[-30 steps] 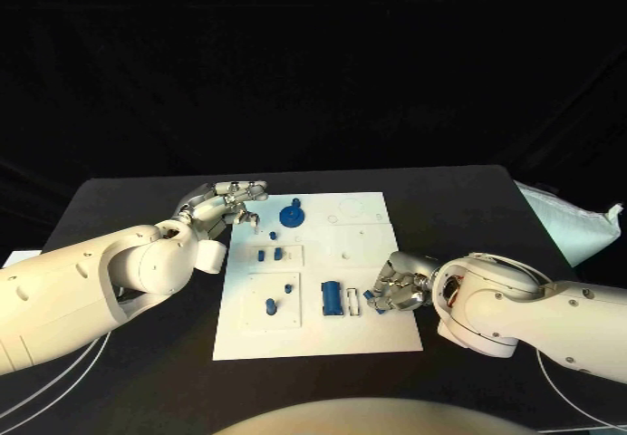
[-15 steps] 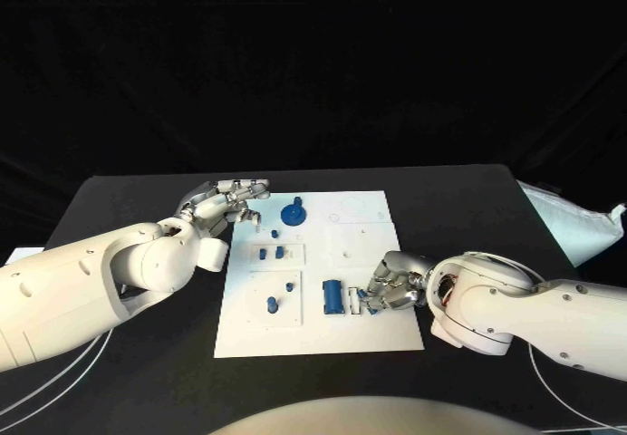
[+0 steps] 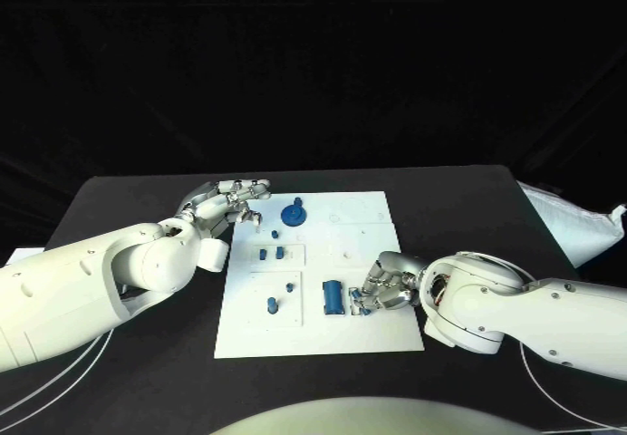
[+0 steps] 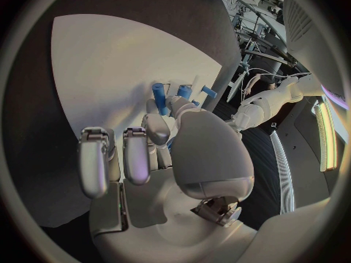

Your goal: Assemble the parts on the task board

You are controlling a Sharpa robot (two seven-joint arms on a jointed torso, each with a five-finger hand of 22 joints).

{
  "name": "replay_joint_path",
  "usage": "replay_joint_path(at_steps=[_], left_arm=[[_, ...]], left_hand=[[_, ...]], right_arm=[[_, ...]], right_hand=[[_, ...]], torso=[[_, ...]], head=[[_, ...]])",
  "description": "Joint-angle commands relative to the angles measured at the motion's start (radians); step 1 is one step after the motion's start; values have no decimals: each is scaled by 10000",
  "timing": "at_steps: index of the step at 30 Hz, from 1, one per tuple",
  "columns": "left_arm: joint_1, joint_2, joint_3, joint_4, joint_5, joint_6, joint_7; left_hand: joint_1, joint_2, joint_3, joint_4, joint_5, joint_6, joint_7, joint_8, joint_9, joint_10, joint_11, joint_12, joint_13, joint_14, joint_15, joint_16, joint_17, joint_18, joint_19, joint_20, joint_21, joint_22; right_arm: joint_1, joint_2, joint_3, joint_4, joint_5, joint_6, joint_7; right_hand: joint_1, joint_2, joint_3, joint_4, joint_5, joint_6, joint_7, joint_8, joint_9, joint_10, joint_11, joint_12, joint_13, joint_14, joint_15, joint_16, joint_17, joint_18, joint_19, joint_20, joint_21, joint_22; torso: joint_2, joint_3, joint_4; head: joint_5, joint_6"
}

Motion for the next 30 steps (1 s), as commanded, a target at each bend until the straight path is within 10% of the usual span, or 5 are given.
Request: replay_joint_path(at_steps=[1,30], left_arm=[[-1,11,7,26,-31,173,67],[-1,5,7,141,-32,225,31]], left_hand=[[-56,60,-40,43,62,4,-38,47,7,-55,-48,38,15,-70,-30,17,-9,150,-8,56,-24,-5],[-21,36,-45,9,64,3,-44,59,9,-64,-58,69,19,-68,-41,31,-6,155,-2,50,-31,-11]], right_arm=[[-1,48,-2,-21,-229,10,-132],[-1,214,-2,-55,-940,38,-264]], right_hand=[[-123,-23,-93,17,1,88,-14,67,31,105,6,108,46,652,-10,20,563,-79,98,-61,43,1297],[-693,-216,-932,340,41,258,-104,214,172,311,-69,424,312,654,-76,-1,559,-79,99,-128,34,1301]], torso=[[2,-2,0],[-2,6,-6]], head=[[-6,12],[-25,-25]])
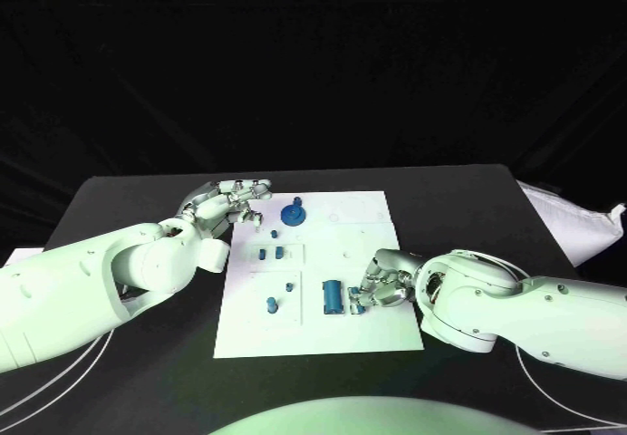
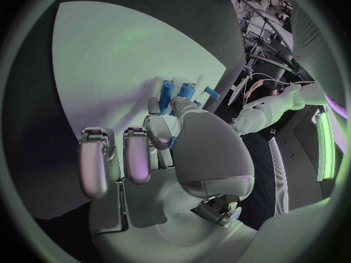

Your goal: Assemble the parts on the task board

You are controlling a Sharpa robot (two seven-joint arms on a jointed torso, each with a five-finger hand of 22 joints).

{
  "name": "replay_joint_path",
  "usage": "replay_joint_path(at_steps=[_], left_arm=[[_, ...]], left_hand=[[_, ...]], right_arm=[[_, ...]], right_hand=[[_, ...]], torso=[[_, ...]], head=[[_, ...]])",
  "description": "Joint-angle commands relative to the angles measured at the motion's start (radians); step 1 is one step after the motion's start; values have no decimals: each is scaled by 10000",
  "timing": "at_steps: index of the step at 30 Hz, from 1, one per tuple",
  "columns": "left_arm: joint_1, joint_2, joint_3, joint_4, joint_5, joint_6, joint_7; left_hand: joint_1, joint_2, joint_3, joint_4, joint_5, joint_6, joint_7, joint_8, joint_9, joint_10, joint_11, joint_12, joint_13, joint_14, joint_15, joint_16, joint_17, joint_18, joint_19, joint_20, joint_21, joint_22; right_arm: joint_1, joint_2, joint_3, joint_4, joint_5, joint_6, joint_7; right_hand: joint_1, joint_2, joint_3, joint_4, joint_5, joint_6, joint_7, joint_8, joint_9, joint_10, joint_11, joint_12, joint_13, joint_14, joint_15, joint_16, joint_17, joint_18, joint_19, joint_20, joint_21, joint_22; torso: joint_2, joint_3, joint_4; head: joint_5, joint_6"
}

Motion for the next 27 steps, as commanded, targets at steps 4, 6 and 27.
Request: replay_joint_path(at_steps=[4,6,27], left_arm=[[-1,21,7,36,-33,260,22],[-1,23,7,29,-33,278,14],[-2,12,7,-19,-34,314,-2]], left_hand=[[-21,36,-45,9,64,3,-44,60,9,-28,-22,69,13,-32,-5,31,-9,154,-2,50,-32,-12],[-21,36,-45,9,64,3,-44,60,9,-28,-22,69,13,-32,-5,31,-9,154,-2,50,-32,-12],[-21,36,-45,9,64,3,-44,60,9,-28,-22,69,13,-32,-5,31,-9,154,-2,50,-32,-12]], right_arm=[[-3,54,-2,4,-219,48,-23],[-3,62,-2,2,-220,46,-20],[-16,-111,-2,115,-428,93,185]], right_hand=[[-147,-92,-279,65,-277,64,23,26,24,55,-9,58,30,655,-74,-1,558,-80,62,-91,33,1307],[-194,-86,-429,117,-502,67,23,31,34,61,-7,60,43,655,-73,-5,556,-80,62,-90,32,1308],[137,128,-1530,12,-2728,21,36,54,109,43,5,-12,105,650,-59,-57,521,-69,32,-77,-9,1279]], torso=[[-5,-1,-7],[-2,0,-5],[-7,8,-9]], head=[[-4,-16],[-2,-13],[-4,-13]])
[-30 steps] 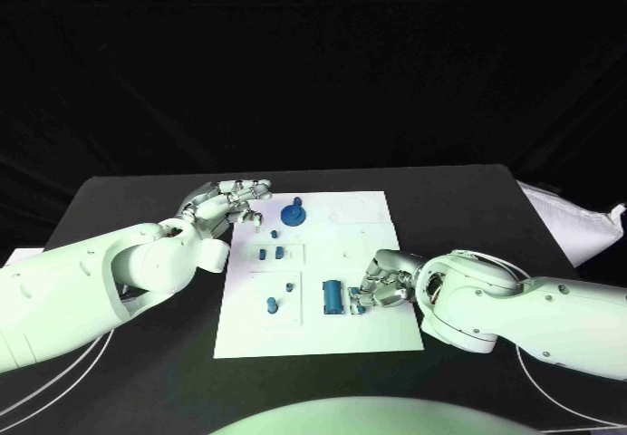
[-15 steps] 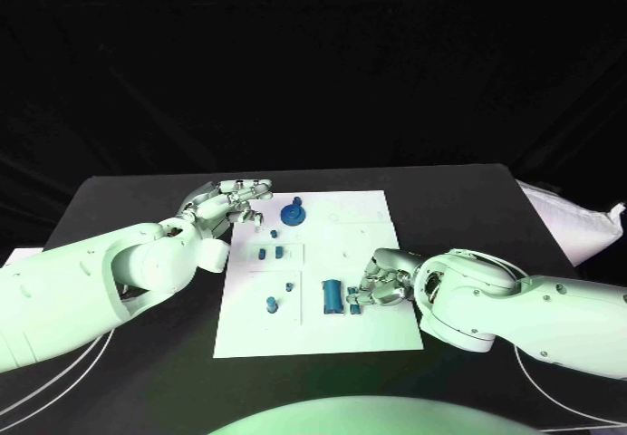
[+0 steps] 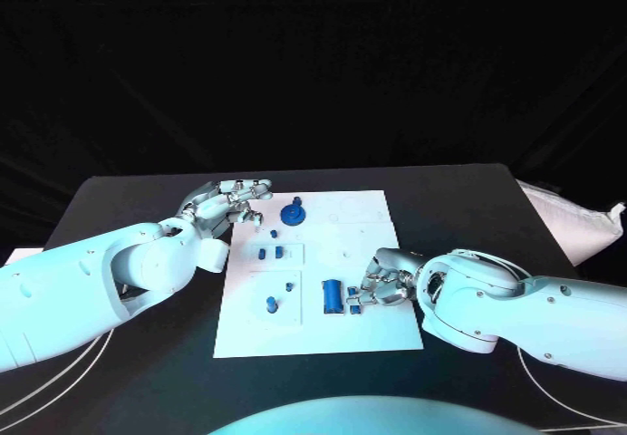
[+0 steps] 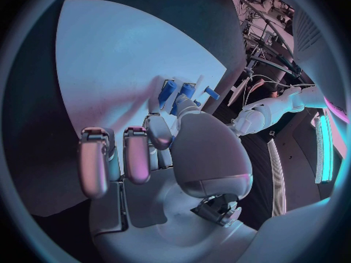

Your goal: Assemble the parts on the task board

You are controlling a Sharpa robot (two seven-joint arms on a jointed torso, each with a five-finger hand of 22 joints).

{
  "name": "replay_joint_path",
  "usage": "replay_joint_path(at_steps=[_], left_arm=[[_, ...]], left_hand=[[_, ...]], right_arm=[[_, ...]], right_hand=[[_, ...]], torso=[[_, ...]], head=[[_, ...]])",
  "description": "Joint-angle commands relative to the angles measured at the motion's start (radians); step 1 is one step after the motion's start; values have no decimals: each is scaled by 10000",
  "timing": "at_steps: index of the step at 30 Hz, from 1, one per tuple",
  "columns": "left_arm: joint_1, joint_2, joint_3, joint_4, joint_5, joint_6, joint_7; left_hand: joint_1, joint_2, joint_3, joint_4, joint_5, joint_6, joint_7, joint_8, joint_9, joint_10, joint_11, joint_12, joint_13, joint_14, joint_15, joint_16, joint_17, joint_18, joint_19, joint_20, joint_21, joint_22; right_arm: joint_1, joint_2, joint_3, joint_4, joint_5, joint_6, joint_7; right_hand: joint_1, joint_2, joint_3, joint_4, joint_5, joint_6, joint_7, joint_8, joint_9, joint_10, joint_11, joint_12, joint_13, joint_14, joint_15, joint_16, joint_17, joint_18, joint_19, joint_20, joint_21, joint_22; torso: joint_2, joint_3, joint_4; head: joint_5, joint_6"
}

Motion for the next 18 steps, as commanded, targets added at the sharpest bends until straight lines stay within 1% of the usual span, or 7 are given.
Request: replay_joint_path(at_steps=[1,7,9,14,18], left_arm=[[-2,6,7,-5,-33,210,33],[-5,-1,6,-36,-34,205,24],[-6,4,6,-46,-34,203,11],[-6,15,6,-71,-34,206,-22],[-7,15,6,-77,-34,203,-32]], left_hand=[[-21,36,-46,9,64,3,-43,60,9,-28,-22,69,16,-32,-6,31,-10,154,-2,50,-32,-13],[-21,36,-46,9,64,3,-43,60,9,-28,-22,69,16,-32,-6,31,-10,154,-2,50,-32,-13],[-16,34,-46,6,64,2,-43,62,8,-31,-22,73,16,-33,-6,32,-13,155,-2,50,-36,-16],[-5,31,-46,-4,65,-2,-42,65,8,-39,-21,84,17,-34,-8,35,-20,157,-2,48,-49,-24],[-5,31,-46,-4,65,-2,-42,65,8,-39,-21,84,17,-34,-8,35,-20,157,-2,48,-49,-24]], right_arm=[[-16,-71,-3,50,-233,133,232],[-41,-148,-3,119,-397,187,376],[-47,-151,-3,135,-434,225,394],[-53,-141,-3,136,-509,325,388],[-54,-130,-3,89,-536,401,384]], right_hand=[[260,-17,-140,-112,-281,10,42,54,21,27,4,-28,6,649,-57,-59,523,-67,28,-74,-15,1276],[337,18,-431,-115,-729,-2,52,59,37,24,16,-42,21,648,-46,-71,517,-66,23,-62,-23,1273],[346,26,-467,-113,-773,-3,53,60,39,24,16,-43,23,648,-45,-73,515,-65,21,-61,-26,1271],[395,50,-534,-126,-870,-6,51,63,44,23,17,-50,25,649,-45,-72,520,-65,21,-59,-28,1271],[444,81,-563,-141,-922,-6,51,65,47,24,16,-49,30,648,-45,-77,515,-64,19,-59,-31,1268]], torso=[[-6,1,-2],[0,1,-6],[2,-6,3],[4,-1,0],[1,-14,-2]], head=[[-9,-1],[-24,25],[-33,35],[-30,38],[-50,24]])
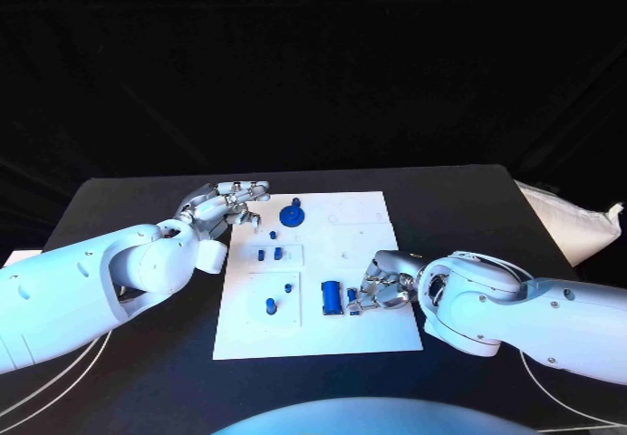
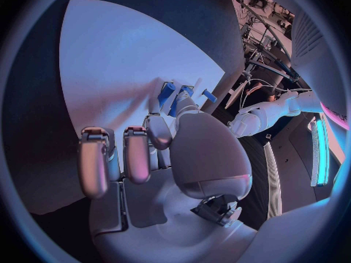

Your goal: Assemble the parts on the task board

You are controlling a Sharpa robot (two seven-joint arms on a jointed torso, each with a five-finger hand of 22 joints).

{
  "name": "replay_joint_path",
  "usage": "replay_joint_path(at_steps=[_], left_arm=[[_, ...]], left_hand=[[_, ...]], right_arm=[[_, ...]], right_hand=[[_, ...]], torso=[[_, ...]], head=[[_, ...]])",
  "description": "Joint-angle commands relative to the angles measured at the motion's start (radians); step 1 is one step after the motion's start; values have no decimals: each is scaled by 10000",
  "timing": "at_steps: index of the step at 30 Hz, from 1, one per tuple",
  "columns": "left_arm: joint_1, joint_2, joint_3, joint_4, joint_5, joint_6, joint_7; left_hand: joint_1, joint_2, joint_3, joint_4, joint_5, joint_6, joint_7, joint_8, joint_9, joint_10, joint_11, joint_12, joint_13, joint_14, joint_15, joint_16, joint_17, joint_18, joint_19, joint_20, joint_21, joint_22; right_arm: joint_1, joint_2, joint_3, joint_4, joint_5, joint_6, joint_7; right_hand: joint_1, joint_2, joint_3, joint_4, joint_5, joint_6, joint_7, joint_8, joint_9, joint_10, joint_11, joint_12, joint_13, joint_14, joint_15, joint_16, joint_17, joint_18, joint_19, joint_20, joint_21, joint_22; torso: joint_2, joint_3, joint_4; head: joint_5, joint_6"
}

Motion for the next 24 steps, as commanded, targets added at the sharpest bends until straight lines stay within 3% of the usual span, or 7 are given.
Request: replay_joint_path(at_steps=[1,7,19,24], left_arm=[[-3,14,6,7,-32,186,2],[-4,10,6,-5,-32,178,-11],[-4,0,6,-21,-32,170,-19],[-4,-2,6,-25,-32,174,-23]], left_hand=[[-5,31,-46,-4,65,-2,-42,65,8,-39,-21,35,9,-35,-8,35,-9,157,-2,48,-49,-6],[-7,28,-49,-4,64,-6,-39,65,7,-44,-19,39,9,-35,-8,36,-12,158,-2,47,-54,-10],[-7,28,-49,-4,64,-6,-39,65,7,-44,-19,39,9,-35,-8,36,-12,158,-2,47,-54,-10],[-10,28,-52,-2,63,-10,-37,66,7,-48,-17,43,9,-35,-7,39,-11,157,0,47,-53,-9]], right_arm=[[-13,14,-2,-33,-234,303,118],[-24,34,-2,-58,-255,523,161],[-36,36,-2,-155,-296,555,171],[-45,145,-2,-326,-225,476,177]], right_hand=[[131,17,-69,-6,-63,-6,50,66,16,22,15,-53,12,649,-45,-18,522,-62,15,-59,-35,1265],[417,85,-207,-138,-317,-20,57,69,27,16,19,-69,20,649,-43,-22,524,-63,15,-56,-38,1268],[507,140,-246,-174,-371,-12,57,76,33,28,18,-42,42,654,-42,-6,547,-66,24,-55,-30,1281],[491,328,-295,-105,-365,2,56,85,39,50,19,-9,69,657,-43,1,557,-70,37,-55,-19,1298]], torso=[[0,-16,11],[1,-8,24],[8,-5,5],[9,-1,18]], head=[[-18,-18],[-7,-30],[-38,-28],[-64,-34]])
